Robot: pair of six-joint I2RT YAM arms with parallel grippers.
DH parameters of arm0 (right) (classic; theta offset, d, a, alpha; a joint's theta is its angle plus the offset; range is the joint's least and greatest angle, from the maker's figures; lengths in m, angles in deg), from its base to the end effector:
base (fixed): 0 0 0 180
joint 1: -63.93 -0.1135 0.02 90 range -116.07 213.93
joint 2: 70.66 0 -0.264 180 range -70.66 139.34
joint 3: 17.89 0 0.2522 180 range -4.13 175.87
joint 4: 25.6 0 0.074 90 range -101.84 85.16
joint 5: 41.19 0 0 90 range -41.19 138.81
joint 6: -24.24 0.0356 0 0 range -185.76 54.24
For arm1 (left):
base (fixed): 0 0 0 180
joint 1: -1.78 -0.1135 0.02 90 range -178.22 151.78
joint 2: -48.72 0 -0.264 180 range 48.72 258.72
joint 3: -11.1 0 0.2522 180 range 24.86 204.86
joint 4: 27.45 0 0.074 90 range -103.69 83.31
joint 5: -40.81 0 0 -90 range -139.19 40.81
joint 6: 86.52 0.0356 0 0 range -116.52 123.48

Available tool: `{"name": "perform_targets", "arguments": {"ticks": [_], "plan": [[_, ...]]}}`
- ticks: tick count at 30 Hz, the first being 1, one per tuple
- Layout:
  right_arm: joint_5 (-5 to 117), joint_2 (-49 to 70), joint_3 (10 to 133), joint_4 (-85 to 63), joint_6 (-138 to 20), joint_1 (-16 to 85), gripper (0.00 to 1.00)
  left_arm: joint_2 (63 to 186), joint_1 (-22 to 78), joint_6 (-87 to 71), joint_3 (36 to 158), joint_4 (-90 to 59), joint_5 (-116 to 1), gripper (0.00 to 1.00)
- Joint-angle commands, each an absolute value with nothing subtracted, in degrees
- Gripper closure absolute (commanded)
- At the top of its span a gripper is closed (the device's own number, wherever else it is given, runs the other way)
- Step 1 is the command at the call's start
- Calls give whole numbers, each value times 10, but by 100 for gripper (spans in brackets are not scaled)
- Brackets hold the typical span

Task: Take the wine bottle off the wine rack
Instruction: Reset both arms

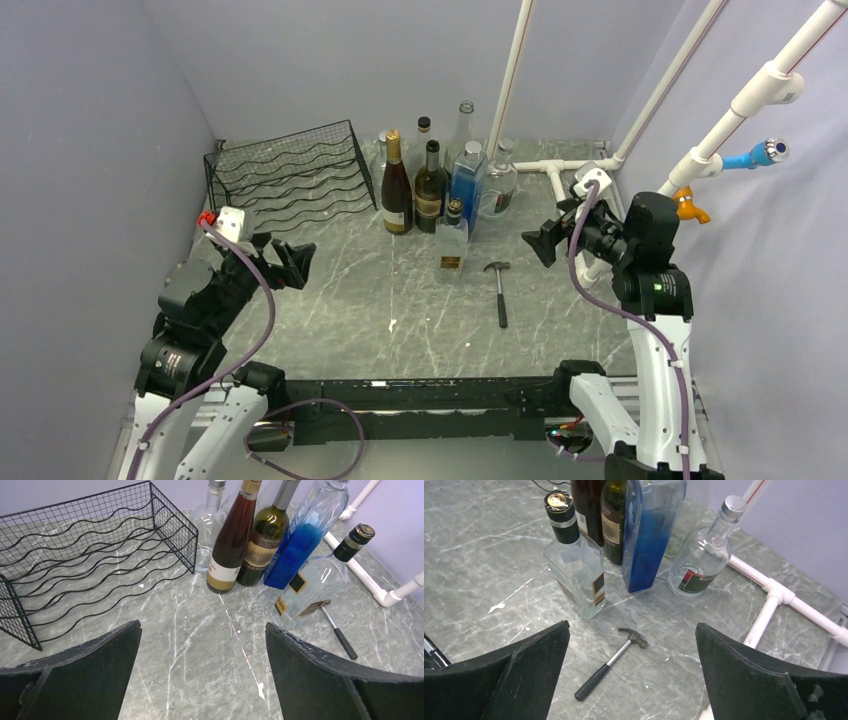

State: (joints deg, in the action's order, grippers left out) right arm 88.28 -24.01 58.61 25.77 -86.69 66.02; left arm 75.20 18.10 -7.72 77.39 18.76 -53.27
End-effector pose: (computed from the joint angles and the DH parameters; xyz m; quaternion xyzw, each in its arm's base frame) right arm 0.1526 0.0171 0.3938 -0.3148 0.7365 0.1679 0.5747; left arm 0.0821 -0.0267 0.3805 0.0570 0.7432 -0.1842 0.6407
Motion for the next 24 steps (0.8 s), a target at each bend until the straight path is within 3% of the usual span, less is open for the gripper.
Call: {"name": "perform_targets", "arguments": {"ticks": [1, 10, 24], "plan": [[890, -253, 593, 256, -817, 679, 0, 745, 181, -72, 792, 181, -519, 0], [837, -285, 581, 221, -699, 705, 0, 731, 181, -74, 789, 192, -522, 1], [804, -335, 564, 241, -666, 727, 0, 720, 181, -100, 780, 168, -556, 1]]}}
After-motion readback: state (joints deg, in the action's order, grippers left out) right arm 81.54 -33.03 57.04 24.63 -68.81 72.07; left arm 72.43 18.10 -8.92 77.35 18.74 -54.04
